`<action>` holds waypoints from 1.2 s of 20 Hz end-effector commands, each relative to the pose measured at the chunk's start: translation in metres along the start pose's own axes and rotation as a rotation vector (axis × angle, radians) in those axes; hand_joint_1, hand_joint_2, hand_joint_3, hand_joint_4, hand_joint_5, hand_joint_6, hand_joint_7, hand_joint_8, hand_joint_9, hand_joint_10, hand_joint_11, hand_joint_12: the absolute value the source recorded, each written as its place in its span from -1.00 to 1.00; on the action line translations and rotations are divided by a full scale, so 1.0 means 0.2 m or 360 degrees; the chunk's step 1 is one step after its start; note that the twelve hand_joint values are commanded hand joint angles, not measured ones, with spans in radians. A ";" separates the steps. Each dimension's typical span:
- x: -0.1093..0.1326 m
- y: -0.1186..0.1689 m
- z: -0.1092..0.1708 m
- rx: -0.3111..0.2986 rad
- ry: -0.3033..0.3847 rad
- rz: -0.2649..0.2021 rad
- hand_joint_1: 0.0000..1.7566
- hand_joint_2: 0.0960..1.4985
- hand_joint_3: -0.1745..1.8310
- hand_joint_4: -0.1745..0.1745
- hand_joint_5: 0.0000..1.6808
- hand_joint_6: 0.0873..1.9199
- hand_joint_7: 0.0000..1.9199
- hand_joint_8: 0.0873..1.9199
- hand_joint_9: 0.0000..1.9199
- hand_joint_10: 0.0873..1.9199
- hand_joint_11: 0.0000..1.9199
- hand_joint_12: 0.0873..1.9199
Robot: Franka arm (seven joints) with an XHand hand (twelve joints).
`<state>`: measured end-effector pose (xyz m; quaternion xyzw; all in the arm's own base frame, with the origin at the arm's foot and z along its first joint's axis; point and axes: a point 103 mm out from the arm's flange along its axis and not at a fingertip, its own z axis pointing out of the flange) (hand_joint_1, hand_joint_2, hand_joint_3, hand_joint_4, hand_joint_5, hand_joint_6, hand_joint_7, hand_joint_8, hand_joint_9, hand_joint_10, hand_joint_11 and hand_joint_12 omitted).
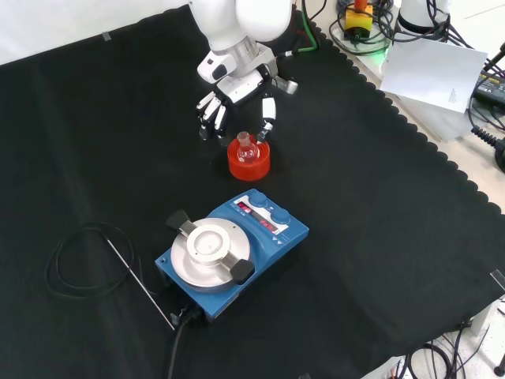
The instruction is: Pick up the round-bottom flask.
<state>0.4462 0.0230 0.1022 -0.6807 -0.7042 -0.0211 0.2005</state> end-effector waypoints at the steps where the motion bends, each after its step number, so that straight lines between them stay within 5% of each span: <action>1: 0.01 0.01 0.00 -0.0005 -0.0004 -0.0012 0.00 -0.28 -0.24 -0.33 -0.09 -0.28 -0.74 -0.35 -0.56 -0.34 -0.89 0.46; 15: 0.03 0.01 -0.01 -0.0042 -0.0051 -0.0023 0.05 -0.24 -0.23 -0.53 0.13 -0.17 -0.73 -0.34 -0.52 -0.35 -0.84 0.44; 17: 0.04 0.01 -0.02 -0.0088 -0.0074 -0.0033 0.16 -0.09 -0.31 0.46 0.28 -0.18 -0.71 -0.34 -0.49 -0.36 -0.81 0.43; 18: 0.04 0.01 -0.03 -0.0108 -0.0070 -0.0034 0.20 -0.06 -0.30 0.73 0.33 -0.19 -0.69 -0.34 -0.47 -0.37 -0.78 0.41; 20: 0.04 0.01 -0.04 -0.0123 -0.0029 -0.0021 0.24 -0.11 -0.21 0.86 0.37 -0.16 -0.64 -0.35 -0.42 -0.40 -0.72 0.39; 24: 0.04 0.01 -0.09 -0.0117 -0.0009 -0.0015 0.26 -0.18 -0.10 0.73 0.37 -0.10 -0.61 -0.36 -0.38 -0.42 -0.68 0.38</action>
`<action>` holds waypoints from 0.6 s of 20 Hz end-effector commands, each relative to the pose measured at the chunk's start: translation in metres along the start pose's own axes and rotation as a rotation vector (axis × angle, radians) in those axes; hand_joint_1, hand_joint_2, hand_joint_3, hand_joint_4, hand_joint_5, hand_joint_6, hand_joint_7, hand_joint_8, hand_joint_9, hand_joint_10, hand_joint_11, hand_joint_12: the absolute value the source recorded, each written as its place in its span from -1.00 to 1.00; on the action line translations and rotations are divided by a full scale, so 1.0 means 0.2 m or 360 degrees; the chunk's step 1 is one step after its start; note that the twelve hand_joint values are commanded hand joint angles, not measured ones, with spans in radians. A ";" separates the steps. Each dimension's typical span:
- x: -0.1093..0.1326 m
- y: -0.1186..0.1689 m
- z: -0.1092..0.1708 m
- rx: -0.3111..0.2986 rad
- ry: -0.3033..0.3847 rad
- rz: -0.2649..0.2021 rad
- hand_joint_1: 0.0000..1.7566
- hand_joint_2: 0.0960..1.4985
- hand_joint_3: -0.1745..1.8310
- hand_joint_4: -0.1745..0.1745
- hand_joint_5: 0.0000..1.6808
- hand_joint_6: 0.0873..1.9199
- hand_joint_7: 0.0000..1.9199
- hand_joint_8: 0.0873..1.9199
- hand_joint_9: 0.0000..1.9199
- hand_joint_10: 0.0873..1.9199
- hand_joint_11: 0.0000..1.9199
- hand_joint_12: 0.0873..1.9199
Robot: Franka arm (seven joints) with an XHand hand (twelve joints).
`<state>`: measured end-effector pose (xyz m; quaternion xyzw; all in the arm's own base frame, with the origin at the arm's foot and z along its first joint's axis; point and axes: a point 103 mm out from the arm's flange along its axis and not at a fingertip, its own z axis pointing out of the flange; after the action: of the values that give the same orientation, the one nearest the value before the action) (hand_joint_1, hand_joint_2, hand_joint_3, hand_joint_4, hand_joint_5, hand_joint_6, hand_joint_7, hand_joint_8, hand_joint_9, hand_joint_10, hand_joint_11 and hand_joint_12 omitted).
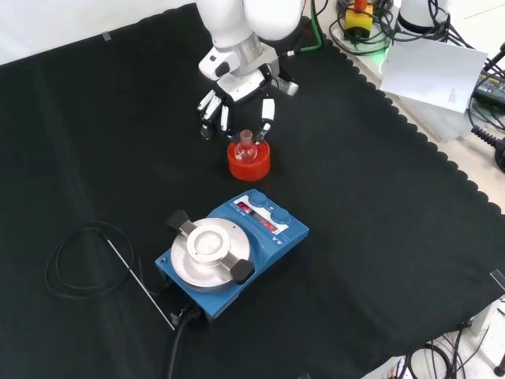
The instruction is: Pick up the round-bottom flask.
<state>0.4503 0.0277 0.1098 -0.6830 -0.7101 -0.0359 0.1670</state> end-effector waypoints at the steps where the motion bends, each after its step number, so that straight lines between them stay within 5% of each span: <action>1: 0.01 0.00 -0.07 -0.0006 0.0041 0.0009 0.26 -0.18 -0.09 0.72 0.37 -0.09 -0.60 -0.36 -0.38 -0.42 -0.68 0.38; 7: 0.06 -0.01 -0.23 0.0032 0.0024 0.0012 0.27 -0.21 -0.05 0.58 0.38 -0.08 -0.62 -0.36 -0.37 -0.43 -0.67 0.37; 12: 0.13 -0.04 -0.40 -0.0030 0.0006 -0.0017 0.27 -0.22 -0.03 0.42 0.38 -0.07 -0.63 -0.36 -0.39 -0.43 -0.67 0.37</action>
<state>0.4562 0.0280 0.1564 -0.6819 -0.7088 -0.0408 0.1760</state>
